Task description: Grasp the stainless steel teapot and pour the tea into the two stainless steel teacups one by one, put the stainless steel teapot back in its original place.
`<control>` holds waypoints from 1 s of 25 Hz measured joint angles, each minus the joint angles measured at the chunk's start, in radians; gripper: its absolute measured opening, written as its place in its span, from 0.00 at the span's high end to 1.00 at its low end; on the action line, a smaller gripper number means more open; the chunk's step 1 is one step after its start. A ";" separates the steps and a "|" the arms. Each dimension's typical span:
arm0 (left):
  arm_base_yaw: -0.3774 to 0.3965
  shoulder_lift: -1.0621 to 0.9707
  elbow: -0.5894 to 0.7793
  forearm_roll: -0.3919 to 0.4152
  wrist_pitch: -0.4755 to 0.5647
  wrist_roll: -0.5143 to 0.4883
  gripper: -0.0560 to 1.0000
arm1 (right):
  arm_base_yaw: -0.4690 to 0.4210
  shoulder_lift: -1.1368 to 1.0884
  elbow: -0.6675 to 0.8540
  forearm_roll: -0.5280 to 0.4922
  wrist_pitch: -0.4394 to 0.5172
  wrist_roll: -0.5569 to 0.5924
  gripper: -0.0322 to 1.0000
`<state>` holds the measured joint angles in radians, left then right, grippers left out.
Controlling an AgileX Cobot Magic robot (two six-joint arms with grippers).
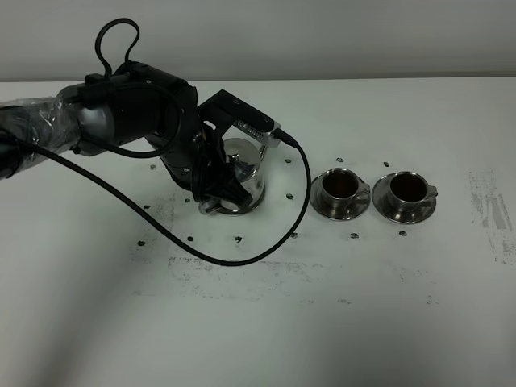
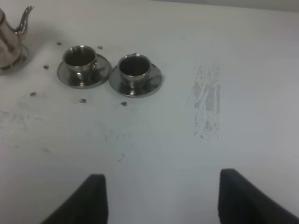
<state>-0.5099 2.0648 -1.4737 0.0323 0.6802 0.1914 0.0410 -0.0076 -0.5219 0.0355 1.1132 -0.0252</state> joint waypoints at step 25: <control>0.004 0.006 0.000 -0.023 -0.028 0.000 0.77 | 0.000 0.000 0.000 0.000 0.000 0.000 0.49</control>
<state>-0.5058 2.0712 -1.4737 0.0088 0.6526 0.1909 0.0410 -0.0076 -0.5219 0.0355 1.1132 -0.0252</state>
